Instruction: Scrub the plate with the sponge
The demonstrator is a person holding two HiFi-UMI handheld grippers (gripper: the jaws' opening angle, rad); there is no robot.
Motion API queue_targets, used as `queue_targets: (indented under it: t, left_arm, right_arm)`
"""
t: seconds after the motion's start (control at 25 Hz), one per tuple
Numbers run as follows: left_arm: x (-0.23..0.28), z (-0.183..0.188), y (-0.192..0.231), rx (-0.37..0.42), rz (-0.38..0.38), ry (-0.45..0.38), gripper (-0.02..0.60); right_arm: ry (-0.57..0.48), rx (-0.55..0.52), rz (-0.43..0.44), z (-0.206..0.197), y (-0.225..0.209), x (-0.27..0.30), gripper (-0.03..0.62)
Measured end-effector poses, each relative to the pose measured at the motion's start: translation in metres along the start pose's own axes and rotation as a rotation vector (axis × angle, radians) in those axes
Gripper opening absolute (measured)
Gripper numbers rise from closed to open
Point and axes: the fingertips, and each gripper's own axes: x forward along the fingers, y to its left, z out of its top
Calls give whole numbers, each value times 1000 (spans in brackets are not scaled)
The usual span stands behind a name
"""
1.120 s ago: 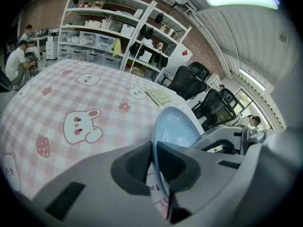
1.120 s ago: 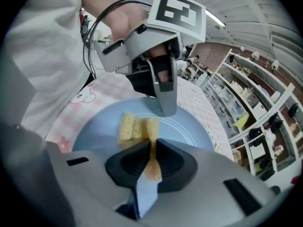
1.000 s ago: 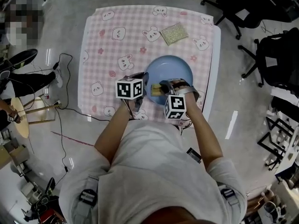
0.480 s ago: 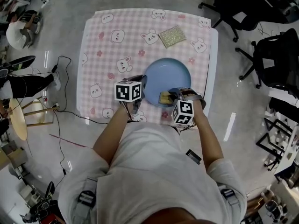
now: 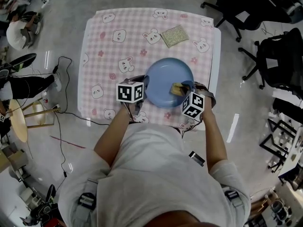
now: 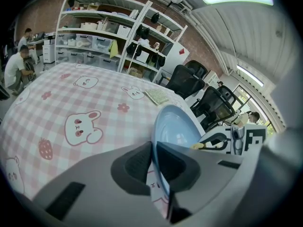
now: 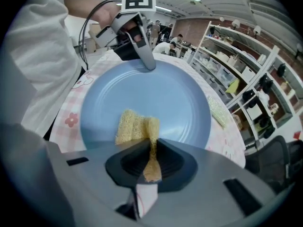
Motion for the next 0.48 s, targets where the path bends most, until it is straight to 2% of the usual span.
queue_targets:
  t: [0.28,0.48]
  left_arm:
    - [0,-1,0,-9,-5,-6,38]
    - [-1,-2,-1,-27,-2,-16,41]
  right_arm:
    - [5,134,-90,1,-46,9,46]
    - [9,160,-162,13,-72,17,46]
